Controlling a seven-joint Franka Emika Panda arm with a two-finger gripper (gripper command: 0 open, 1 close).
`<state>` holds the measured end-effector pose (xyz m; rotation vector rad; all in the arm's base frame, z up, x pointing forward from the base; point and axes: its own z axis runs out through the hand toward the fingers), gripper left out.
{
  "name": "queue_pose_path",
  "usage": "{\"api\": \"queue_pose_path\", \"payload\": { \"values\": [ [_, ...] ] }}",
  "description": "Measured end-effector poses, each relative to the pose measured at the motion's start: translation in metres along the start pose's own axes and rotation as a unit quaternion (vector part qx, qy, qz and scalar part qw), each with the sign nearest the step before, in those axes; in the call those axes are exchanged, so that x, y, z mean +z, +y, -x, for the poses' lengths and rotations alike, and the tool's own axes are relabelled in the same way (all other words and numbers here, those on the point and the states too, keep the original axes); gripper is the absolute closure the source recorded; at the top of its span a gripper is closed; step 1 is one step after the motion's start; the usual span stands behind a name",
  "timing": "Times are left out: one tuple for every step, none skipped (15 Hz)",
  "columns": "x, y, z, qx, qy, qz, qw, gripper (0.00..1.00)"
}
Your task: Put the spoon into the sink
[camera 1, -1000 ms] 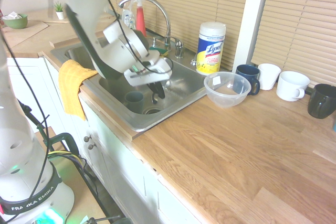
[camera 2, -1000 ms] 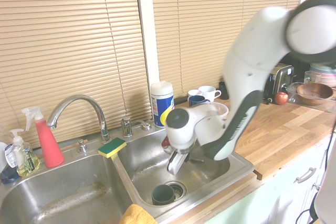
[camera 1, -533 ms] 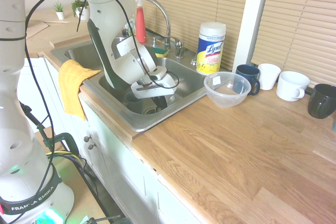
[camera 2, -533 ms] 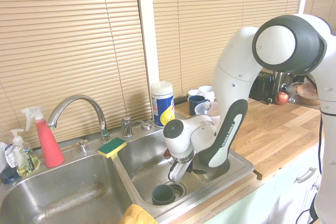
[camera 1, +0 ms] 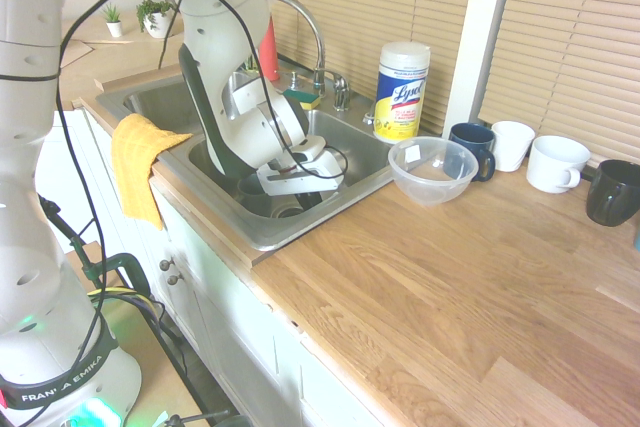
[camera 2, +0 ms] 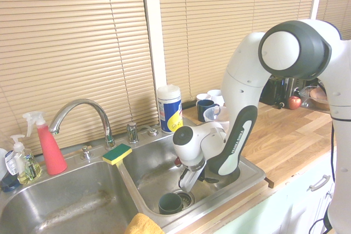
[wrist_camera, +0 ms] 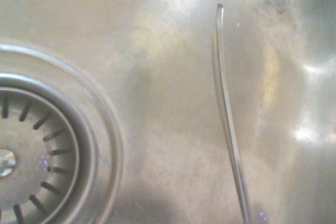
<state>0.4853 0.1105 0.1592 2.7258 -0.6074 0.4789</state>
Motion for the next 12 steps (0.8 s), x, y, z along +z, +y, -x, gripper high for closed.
{"api": "queue_pose_path", "payload": {
  "values": [
    [0.003, -0.001, 0.000, 0.001, -0.002, 0.001, 1.000, 0.00],
    [0.005, -0.001, 0.000, 0.003, -0.005, 0.002, 1.000, 0.00],
    [0.006, -0.002, 0.000, 0.004, -0.008, 0.003, 1.000, 0.00],
    [0.005, -0.002, 0.000, 0.005, -0.009, 0.003, 1.000, 0.00],
    [0.005, -0.002, 0.000, 0.006, -0.010, 0.003, 1.000, 0.00],
    [0.005, -0.003, 0.000, 0.005, -0.010, 0.004, 1.000, 0.00],
    [0.004, -0.004, 0.001, 0.004, -0.010, 0.005, 1.000, 0.00],
    [0.004, -0.005, 0.002, 0.002, -0.009, 0.005, 1.000, 0.00],
    [0.003, -0.006, 0.003, 0.001, -0.009, 0.005, 1.000, 0.00],
    [0.002, -0.007, 0.003, 0.000, -0.009, 0.003, 1.000, 0.00],
    [-0.002, -0.009, 0.004, -0.001, -0.007, -0.001, 1.000, 0.00],
    [-0.009, -0.009, 0.006, -0.003, -0.005, -0.009, 1.000, 0.00]
  ]
}}
